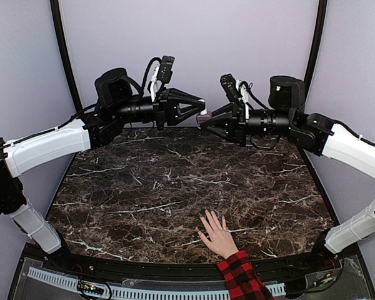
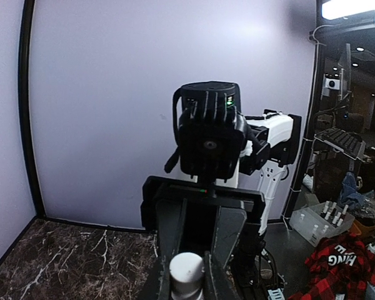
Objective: Paint the nails
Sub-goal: Screw the nail polish bottle cap onto the nail polish bottle.
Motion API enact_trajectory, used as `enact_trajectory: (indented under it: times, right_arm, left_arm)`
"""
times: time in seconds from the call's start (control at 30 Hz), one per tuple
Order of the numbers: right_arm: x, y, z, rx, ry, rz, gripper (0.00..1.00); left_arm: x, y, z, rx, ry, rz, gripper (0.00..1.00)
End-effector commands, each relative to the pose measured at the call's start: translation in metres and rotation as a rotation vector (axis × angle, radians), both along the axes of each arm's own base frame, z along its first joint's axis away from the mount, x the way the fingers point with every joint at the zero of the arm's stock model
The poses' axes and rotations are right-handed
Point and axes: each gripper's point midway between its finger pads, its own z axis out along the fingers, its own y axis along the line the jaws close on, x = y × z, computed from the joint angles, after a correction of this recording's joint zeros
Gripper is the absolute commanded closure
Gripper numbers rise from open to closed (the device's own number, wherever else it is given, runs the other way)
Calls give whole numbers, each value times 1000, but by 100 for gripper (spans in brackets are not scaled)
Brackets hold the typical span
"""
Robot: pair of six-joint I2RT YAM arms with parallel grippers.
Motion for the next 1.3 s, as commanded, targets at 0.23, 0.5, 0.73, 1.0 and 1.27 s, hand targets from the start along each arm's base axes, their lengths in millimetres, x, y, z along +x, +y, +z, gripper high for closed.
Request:
enact_trajectory:
  times: [0.23,0.5,0.73,1.0,1.27]
  right_arm:
    - [-72,1,55,166,-106,418,100]
    - [-94,-6,74,227,-86,596,100]
    - [-106,-9,82,253,-58,713,100]
    - [-93,-6,73,226,-44,621,100]
    - [-33,-6,40,136,-59,208,100]
  left_arm:
    - [-50,-2,5,-3,-16,-293,100]
    - [-68,-1,1,-7,-2,-448,100]
    - [-72,-4,-3,-7,6,-509,100]
    - [-62,-5,-2,6,22,-445,87]
    - [-22,35,20,-87,41,-171,49]
